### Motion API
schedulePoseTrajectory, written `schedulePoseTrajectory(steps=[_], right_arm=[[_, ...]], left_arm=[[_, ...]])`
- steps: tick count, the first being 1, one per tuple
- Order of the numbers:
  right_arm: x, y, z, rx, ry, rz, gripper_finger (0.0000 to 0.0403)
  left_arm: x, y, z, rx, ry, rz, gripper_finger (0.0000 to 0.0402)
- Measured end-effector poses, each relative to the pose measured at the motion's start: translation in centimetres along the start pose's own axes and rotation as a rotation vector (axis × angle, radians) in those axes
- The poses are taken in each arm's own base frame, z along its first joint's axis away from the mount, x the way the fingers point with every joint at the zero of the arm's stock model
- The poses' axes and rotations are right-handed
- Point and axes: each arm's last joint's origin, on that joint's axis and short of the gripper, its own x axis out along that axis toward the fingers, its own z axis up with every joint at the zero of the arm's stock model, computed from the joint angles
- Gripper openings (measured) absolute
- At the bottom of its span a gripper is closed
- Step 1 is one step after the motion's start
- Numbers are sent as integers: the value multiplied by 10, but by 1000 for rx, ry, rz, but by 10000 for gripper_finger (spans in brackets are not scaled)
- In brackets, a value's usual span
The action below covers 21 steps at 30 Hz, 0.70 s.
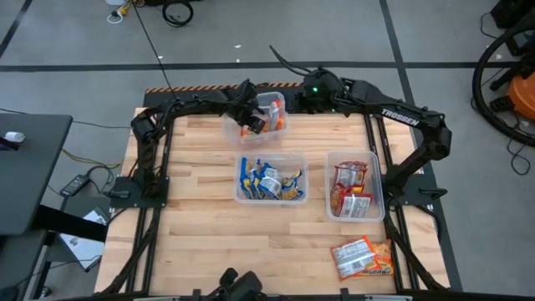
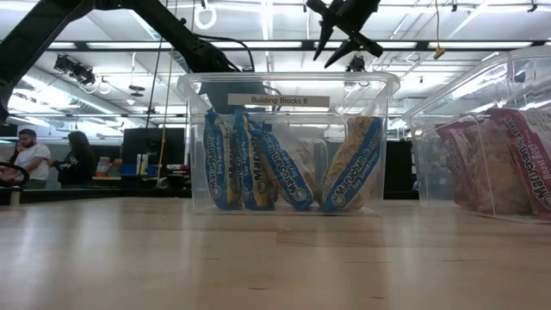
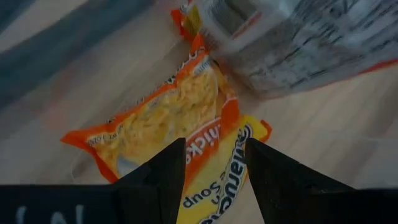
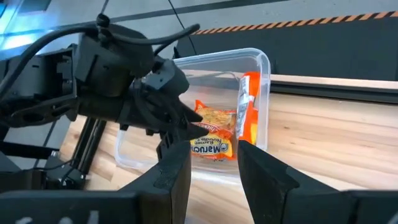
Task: Sort Maruchan noodles
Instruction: Adjust the orange noodle pack in the top transparent bin
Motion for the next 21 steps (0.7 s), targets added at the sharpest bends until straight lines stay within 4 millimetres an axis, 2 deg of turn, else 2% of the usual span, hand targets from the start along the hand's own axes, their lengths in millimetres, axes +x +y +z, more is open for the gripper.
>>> schedulePoseTrajectory(steps=[6, 11, 15, 21], right_arm=[[0, 0, 0, -35, 1, -1, 137], [0, 0, 0, -38, 7, 3, 137], [0, 0, -1, -39, 16, 7, 137], [0, 0, -2, -36, 27, 11, 137]], left_arm=[[4, -9, 4, 103, -66, -9, 173], [18, -19, 4, 135, -126, 70, 202], [21, -19, -1, 98, -79, 87, 220], [24, -9, -13, -65, 43, 132, 211]])
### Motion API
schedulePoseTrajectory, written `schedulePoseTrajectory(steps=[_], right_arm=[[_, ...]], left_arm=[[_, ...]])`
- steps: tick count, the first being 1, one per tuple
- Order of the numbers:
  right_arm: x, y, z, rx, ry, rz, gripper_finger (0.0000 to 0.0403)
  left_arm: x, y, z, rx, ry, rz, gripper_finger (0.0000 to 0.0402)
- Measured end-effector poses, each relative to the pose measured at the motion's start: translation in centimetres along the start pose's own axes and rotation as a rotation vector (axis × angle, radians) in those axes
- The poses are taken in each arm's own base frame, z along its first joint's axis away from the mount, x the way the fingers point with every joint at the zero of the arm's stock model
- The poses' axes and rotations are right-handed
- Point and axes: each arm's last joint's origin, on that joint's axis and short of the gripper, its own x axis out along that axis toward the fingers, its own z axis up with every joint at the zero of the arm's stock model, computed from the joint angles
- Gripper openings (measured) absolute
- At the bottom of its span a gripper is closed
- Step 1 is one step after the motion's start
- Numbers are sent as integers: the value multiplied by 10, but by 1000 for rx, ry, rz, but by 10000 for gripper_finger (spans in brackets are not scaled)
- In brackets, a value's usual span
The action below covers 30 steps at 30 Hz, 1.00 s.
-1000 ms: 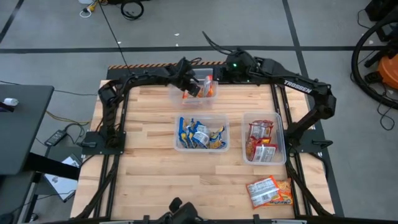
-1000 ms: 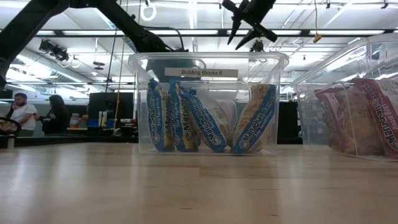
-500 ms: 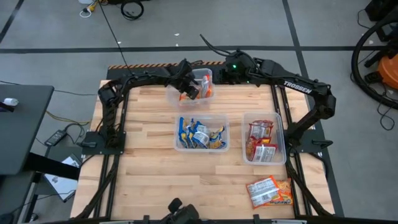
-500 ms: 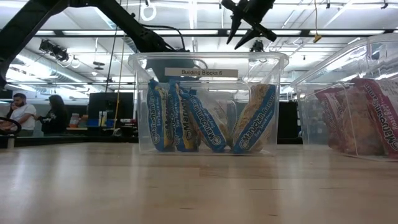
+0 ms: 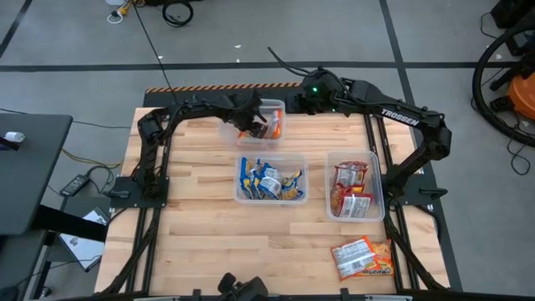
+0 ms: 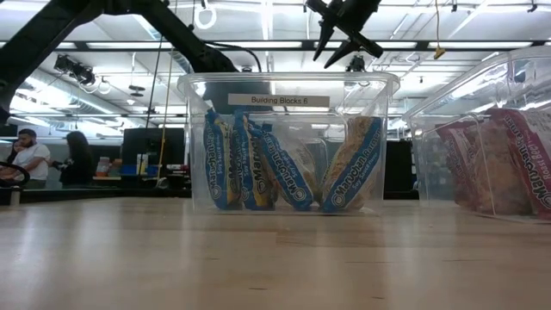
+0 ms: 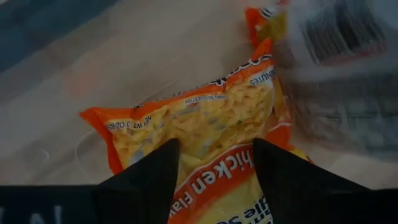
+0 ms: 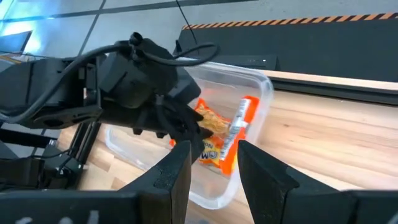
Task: Sort Maruchan noodles
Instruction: Adjust the orange noodle pack in the top transparent bin
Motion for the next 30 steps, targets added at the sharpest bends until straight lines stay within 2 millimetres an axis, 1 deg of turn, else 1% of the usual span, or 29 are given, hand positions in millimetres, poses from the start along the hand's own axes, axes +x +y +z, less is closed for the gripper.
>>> schedulePoseTrajectory(steps=[3, 6, 10, 13, 17, 20, 23, 24, 27, 30], right_arm=[[0, 0, 0, 0, 1, 0, 137], [0, 0, 0, -4, 1, 0, 137], [0, 0, 0, -5, 1, 0, 137], [0, 0, 0, -6, 1, 0, 137], [0, 0, 0, -11, 2, 1, 137], [0, 0, 0, -29, 2, 2, 137], [0, 0, 0, -40, 9, 9, 137], [0, 0, 0, -46, 12, 11, 137], [0, -1, 1, -67, 21, 22, 137], [-5, -1, 2, -79, 20, 34, 137]], left_arm=[[0, 3, 1, -25, 1, 4, 209], [1, 4, 1, -9, 3, 8, 208], [11, 2, -3, 25, 42, 14, 207], [17, 0, -5, 38, 56, 7, 193], [14, -1, -5, 52, 45, 7, 148], [10, 2, -3, 46, 32, 12, 96], [9, 5, -1, 37, 24, 1, 31], [8, 6, 0, 32, 24, -6, 18], [3, 10, 2, -9, 35, -47, 14], [-15, 16, 8, -53, 5, -88, 12]])
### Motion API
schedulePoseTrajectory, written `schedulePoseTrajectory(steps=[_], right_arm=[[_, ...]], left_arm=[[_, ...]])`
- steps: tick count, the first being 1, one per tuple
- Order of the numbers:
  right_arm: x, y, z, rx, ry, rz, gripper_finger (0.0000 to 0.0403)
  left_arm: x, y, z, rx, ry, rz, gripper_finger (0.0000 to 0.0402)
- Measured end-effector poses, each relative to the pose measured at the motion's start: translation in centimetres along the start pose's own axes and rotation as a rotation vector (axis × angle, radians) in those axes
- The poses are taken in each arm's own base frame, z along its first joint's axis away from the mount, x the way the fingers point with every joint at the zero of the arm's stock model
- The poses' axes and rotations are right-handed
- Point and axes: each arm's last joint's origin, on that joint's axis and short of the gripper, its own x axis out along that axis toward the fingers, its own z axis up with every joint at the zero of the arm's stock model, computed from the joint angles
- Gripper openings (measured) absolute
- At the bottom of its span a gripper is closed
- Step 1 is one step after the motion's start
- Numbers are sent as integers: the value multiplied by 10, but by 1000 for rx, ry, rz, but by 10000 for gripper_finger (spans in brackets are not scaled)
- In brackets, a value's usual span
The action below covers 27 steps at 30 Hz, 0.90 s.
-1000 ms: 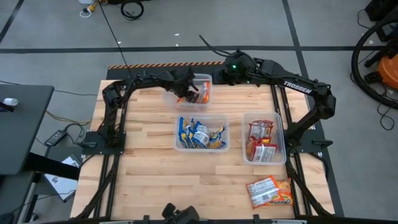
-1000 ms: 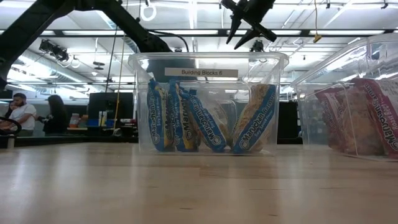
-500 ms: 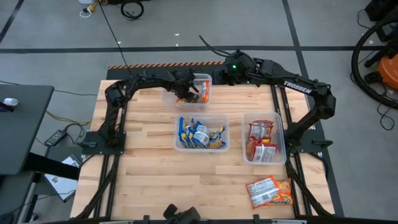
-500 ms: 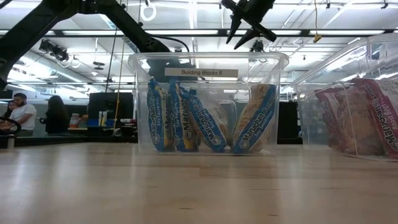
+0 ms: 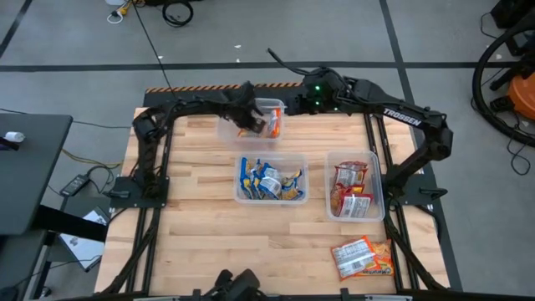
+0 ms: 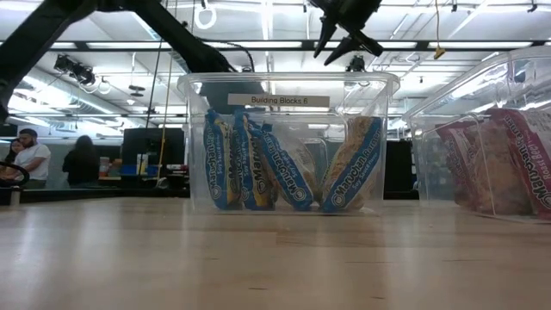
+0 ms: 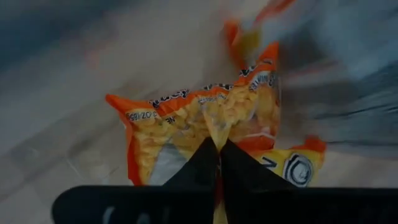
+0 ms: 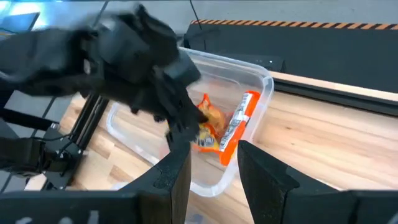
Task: Sort Maruchan noodles
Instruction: Adjust the orange noodle pack in the top transparent bin
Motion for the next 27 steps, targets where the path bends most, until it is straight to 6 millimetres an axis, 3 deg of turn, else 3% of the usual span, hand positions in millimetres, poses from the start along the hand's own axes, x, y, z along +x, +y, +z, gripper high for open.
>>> schedulePoseTrajectory(steps=[9, 14, 20, 27], right_arm=[[-21, -1, 1, -166, -19, 43, 137], [-43, 1, -7, -270, -12, 73, 137], [-60, 10, -22, -342, -30, 73, 137], [-63, 15, -24, -302, -85, 66, 139]], left_arm=[[-70, 17, 23, -77, -144, -241, 11], [-91, 18, 26, -61, -166, -366, 10], [-132, 3, 26, -19, -282, -482, 10], [-144, -18, 36, 21, -416, -619, 9]])
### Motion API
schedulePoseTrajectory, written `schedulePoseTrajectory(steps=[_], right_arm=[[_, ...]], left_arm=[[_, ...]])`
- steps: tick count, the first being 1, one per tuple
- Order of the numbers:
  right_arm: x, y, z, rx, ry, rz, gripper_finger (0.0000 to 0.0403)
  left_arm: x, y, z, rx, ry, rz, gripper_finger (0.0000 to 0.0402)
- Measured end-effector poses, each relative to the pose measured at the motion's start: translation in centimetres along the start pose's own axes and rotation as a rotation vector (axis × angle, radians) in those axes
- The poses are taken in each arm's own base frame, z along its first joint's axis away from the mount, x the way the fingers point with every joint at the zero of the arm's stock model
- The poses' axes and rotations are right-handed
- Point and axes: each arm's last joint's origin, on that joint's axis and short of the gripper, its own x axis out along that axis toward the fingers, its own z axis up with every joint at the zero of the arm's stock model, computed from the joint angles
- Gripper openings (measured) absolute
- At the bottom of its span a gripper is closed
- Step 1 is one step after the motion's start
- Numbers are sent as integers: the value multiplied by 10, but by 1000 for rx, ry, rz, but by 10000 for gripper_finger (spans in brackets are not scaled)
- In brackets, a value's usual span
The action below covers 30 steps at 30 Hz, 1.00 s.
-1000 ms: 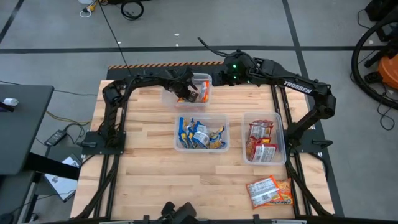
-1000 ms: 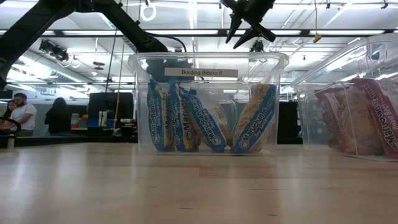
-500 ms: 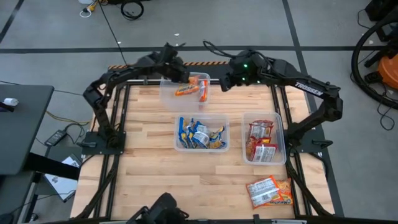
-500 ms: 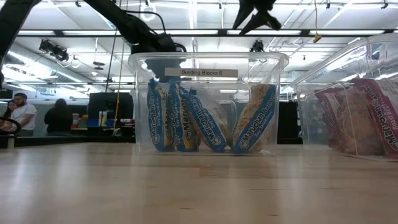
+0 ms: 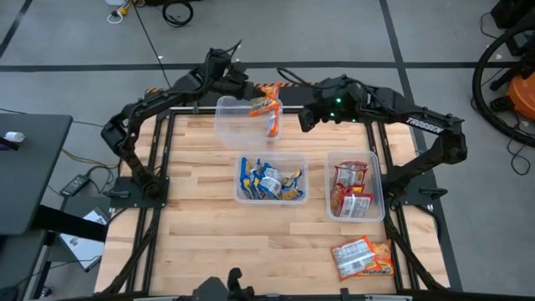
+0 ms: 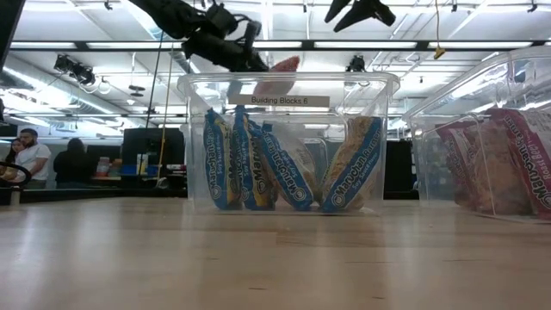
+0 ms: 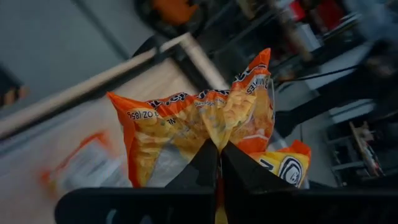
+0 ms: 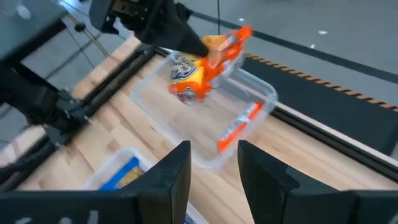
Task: Sort Maruchan noodles
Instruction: Adjust the orange noodle pack in the top transparent bin
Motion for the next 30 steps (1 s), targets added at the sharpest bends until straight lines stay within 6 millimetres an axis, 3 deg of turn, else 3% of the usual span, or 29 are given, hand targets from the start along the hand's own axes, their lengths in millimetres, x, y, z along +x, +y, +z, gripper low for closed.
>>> schedulePoseTrajectory(steps=[9, 16, 24, 30], right_arm=[[14, 0, 15, 148, -165, 20, 187], [31, -6, 18, 236, -114, 34, 216], [52, -5, 18, 315, -89, 47, 192], [52, -7, 19, 378, -135, -15, 132]], left_arm=[[11, -36, 1, 168, -113, -123, 9], [18, -55, -1, 225, -196, -157, 9], [19, -58, -1, 272, -233, -139, 13], [20, -60, -3, 317, -225, -153, 15]])
